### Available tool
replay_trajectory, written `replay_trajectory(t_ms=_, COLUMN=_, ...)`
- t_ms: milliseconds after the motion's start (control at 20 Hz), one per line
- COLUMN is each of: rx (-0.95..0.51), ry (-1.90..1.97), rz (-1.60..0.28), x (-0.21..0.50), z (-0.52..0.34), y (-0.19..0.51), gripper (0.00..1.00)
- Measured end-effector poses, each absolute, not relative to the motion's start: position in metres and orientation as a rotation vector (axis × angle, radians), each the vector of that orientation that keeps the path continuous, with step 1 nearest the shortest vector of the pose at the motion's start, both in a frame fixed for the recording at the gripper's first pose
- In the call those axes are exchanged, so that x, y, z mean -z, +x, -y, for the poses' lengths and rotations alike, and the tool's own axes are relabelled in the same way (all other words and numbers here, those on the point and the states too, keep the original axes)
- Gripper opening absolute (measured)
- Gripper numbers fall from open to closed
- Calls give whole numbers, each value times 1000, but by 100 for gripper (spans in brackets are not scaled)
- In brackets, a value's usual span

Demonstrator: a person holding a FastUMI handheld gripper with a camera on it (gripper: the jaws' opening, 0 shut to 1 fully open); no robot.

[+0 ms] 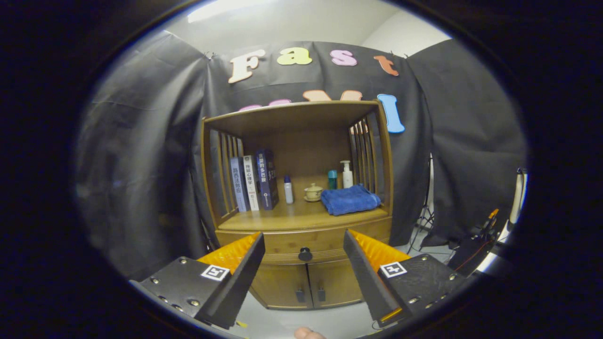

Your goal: Pull open the drawer, take out the items inside it, and place them on the countertop above the cabinet.

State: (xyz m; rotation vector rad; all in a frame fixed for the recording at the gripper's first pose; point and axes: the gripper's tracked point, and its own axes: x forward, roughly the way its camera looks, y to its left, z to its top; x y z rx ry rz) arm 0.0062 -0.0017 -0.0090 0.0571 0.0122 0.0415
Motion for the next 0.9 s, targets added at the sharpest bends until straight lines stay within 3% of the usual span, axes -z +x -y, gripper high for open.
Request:
replay_trajectory(t_ms=550, rx=-56, ry=81, rz=-33, x=71, z=3, y=122, gripper=100)
replay_trajectory(t_ms=900, rx=-22, ry=52, rz=-199, x=168, z=-1, y=208, gripper=100)
